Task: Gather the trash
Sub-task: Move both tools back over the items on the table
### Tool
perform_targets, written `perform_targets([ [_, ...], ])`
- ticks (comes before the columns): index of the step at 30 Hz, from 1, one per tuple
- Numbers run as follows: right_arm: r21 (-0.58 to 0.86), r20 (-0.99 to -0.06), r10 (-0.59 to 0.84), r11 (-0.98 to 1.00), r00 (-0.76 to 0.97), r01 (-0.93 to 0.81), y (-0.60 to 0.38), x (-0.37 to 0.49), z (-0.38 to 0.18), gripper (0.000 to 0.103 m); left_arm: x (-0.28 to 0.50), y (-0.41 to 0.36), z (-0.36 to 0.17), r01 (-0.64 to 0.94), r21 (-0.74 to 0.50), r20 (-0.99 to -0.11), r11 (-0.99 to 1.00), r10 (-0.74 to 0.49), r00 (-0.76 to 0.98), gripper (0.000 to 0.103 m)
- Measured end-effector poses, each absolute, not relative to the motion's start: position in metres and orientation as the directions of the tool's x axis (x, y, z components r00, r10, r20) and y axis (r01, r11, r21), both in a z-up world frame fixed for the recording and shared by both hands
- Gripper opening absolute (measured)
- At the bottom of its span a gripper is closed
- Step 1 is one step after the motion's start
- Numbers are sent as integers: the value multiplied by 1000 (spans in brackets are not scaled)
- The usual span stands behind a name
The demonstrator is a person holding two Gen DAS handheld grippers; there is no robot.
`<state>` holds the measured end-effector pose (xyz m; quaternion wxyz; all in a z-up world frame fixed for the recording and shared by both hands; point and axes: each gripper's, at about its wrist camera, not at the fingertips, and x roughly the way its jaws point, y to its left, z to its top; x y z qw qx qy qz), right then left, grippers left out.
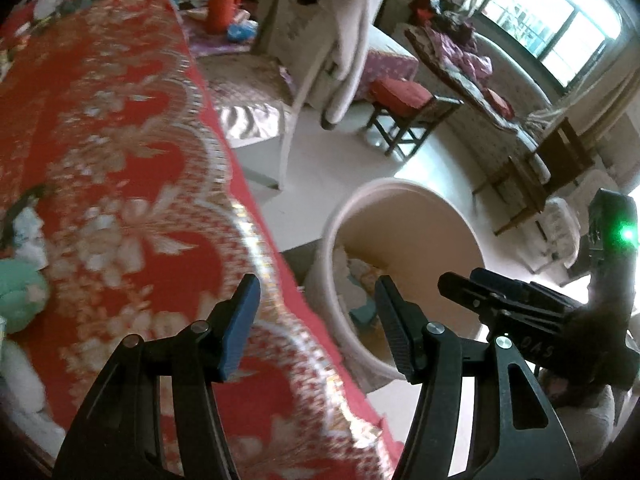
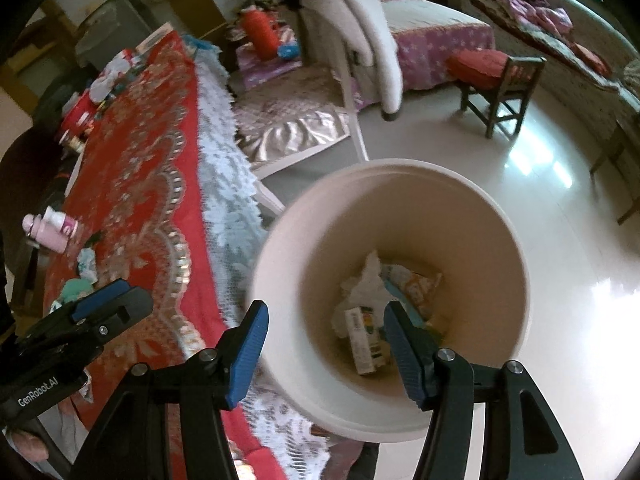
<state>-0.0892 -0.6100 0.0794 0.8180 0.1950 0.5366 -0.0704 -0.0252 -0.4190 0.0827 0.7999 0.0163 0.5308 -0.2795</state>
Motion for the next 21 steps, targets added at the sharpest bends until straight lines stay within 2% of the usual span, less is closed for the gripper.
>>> perform_targets([
  [11, 265, -889, 172, 949, 425, 170, -531, -61, 94, 58, -28, -332, 102, 345, -250, -851, 905, -376, 368, 58],
  [21, 268, -890, 244, 963, 386, 9, -448, -40, 91, 58, -18, -247, 93, 190, -217, -866, 957, -279, 415, 58],
])
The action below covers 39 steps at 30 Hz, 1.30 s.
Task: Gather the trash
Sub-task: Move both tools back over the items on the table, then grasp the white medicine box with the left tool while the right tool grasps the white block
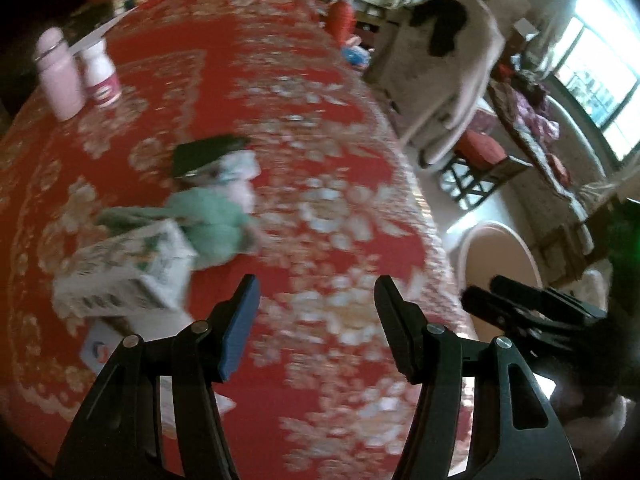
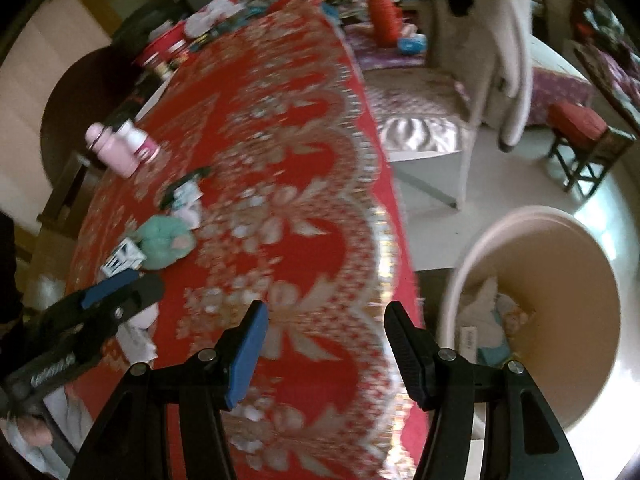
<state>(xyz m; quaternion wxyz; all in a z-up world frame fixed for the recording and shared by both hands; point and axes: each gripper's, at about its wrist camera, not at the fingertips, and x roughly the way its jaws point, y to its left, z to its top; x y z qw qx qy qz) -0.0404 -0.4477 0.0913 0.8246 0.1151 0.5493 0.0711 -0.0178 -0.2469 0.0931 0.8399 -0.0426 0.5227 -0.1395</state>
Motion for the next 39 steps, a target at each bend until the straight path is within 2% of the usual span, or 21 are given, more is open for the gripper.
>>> perform_targets([
  [8, 279, -888, 282, 958, 363, -61, -408, -31, 91, 59, -11, -165, 88, 22, -231, -878, 973, -218, 427, 58],
  [16, 303, -883, 337, 941, 327, -149, -358, -11, 85, 63, -23, -51, 79, -224, -171, -900, 959, -60, 432, 58],
  [20, 305, -880, 356, 931, 314, -200, -331, 3, 80, 63, -35, -7, 76, -310, -166, -905, 936, -20, 425, 58],
  [24, 303, -885, 366, 922, 289, -243, -304, 19, 73, 67, -44, 2, 81, -308, -210, -897, 928, -57, 439, 58],
  [39, 353, -889, 433, 854, 146, -383, -223, 9, 44, 67, -45, -14, 72, -273, -224, -911, 935, -102, 400, 58],
])
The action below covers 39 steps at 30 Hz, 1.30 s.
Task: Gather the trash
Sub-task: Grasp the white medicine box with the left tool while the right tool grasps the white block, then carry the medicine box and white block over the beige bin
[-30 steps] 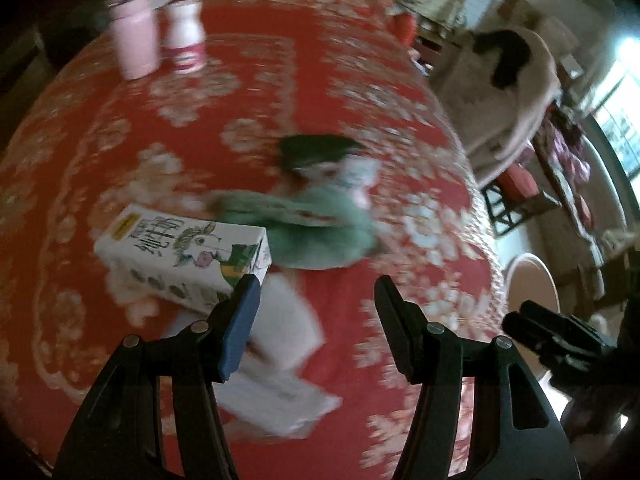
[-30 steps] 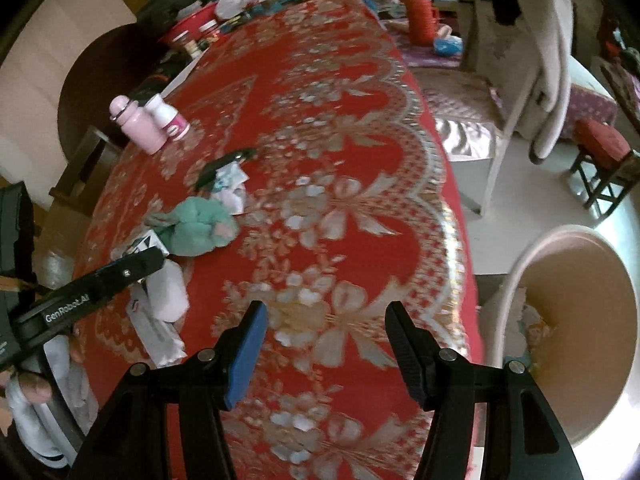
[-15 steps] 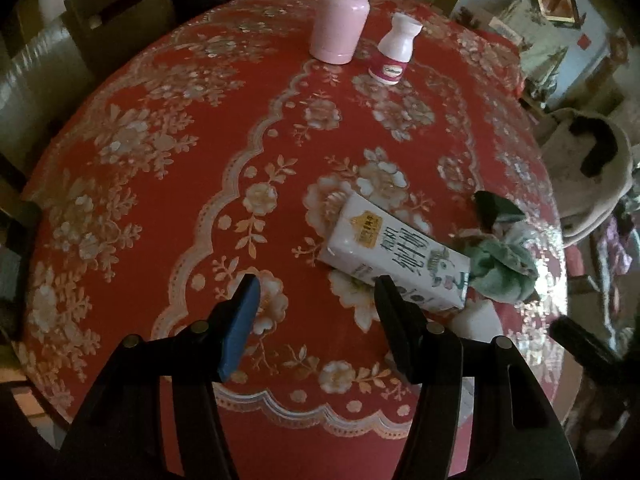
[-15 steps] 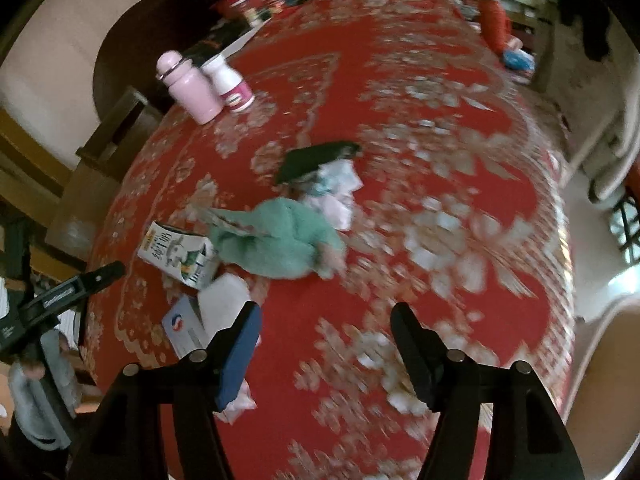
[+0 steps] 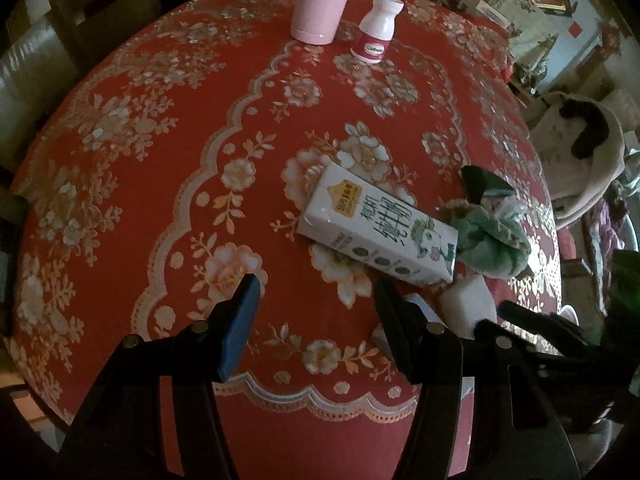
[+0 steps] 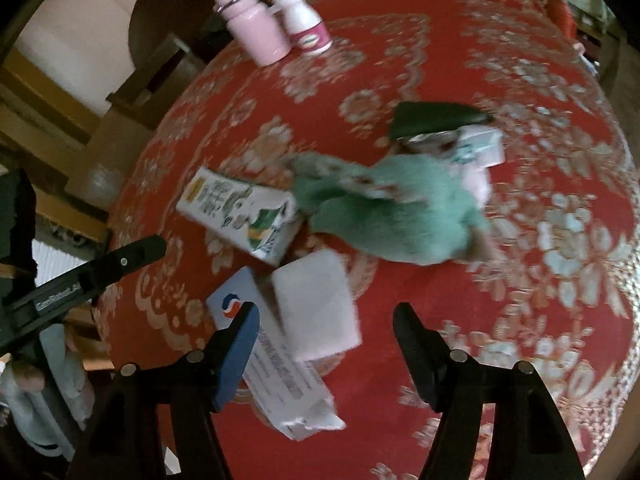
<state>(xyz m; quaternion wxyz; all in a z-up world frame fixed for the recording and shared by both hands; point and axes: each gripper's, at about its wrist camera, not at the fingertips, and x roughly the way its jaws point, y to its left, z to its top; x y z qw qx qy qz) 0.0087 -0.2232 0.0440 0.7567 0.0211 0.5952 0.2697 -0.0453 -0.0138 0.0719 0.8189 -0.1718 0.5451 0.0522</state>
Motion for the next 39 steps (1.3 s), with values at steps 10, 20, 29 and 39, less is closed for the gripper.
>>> perform_targets([
  [10, 273, -918, 363, 871, 160, -409, -239, 7, 42, 38, -54, -32, 68, -253, -241, -912, 937, -130, 389, 58],
  [20, 429, -873, 487, 775, 6, -465, -208, -46, 35, 37, -75, -12, 75, -315, -234, -916, 920, -99, 389, 58],
  [29, 346, -899, 423, 846, 114, -404, -249, -28, 46, 37, -92, -44, 70, -267, -289, -910, 919, -177, 375, 58],
  [39, 350, -899, 417, 868, 133, -353, -279, -30, 46, 37, -89, -82, 33, -258, -197, -948, 946, -117, 296, 58],
])
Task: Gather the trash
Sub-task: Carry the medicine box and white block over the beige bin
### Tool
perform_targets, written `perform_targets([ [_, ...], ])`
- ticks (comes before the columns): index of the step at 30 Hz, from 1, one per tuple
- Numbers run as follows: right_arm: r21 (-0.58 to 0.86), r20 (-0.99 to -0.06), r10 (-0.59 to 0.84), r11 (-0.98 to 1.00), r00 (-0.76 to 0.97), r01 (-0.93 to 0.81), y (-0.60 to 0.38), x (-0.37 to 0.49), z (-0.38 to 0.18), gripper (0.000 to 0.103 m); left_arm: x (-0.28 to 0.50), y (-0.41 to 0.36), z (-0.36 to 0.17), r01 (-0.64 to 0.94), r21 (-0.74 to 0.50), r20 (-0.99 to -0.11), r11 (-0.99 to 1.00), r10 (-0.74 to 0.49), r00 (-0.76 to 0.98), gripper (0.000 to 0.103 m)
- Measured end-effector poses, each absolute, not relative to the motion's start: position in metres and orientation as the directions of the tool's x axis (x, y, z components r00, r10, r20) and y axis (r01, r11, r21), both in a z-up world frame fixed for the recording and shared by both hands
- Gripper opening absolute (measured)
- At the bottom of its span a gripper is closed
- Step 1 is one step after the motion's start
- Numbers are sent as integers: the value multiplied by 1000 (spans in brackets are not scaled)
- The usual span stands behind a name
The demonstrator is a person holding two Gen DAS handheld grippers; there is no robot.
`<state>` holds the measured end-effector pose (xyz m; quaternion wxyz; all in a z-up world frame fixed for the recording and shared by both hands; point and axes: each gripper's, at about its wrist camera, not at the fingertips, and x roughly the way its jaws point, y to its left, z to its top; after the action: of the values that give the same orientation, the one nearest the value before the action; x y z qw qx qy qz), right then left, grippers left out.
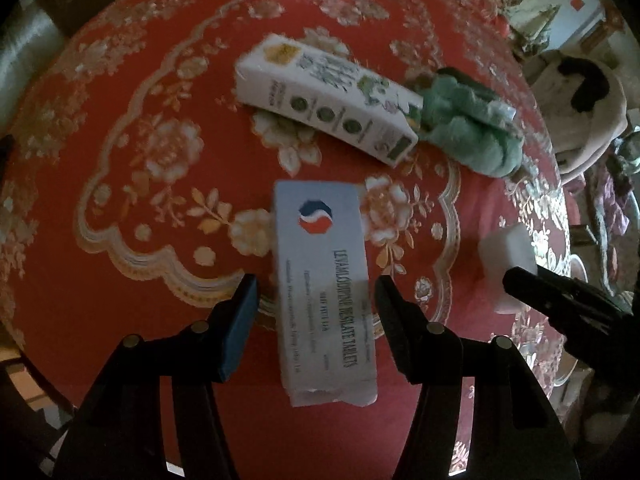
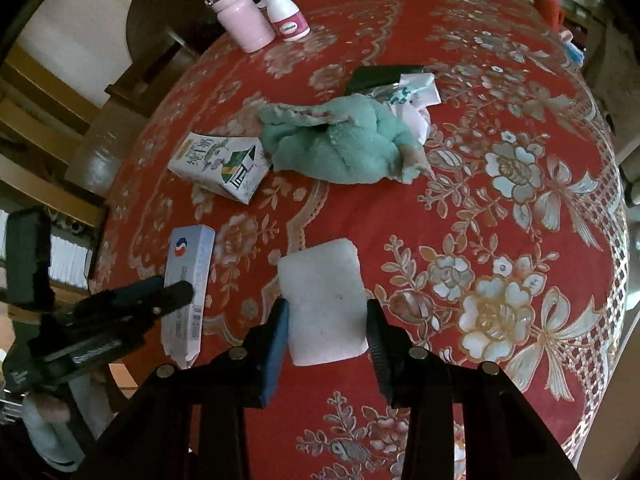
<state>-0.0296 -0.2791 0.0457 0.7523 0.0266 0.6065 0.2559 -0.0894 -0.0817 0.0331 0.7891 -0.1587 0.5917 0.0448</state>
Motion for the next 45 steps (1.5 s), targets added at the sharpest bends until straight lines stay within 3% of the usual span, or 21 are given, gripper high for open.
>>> perform_targets([
  [5, 357, -895, 423, 870, 143, -340, -289, -33, 47, 37, -85, -88, 30, -237, -170, -943, 957, -89, 319, 57],
  [7, 357, -891, 425, 872, 157, -334, -292, -35, 49, 37, -84, -90, 30, -230, -162, -944, 960, -82, 320, 47],
  [23, 345, -871, 408, 905, 273, -251, -329, -47, 80, 37, -67, -143, 81, -34, -177, -893, 984, -146, 426, 47],
  [45, 326, -843, 296, 945, 450, -10, -437, -85, 117, 37, -59, -259, 119, 274, -159, -852, 948, -272, 447, 47],
])
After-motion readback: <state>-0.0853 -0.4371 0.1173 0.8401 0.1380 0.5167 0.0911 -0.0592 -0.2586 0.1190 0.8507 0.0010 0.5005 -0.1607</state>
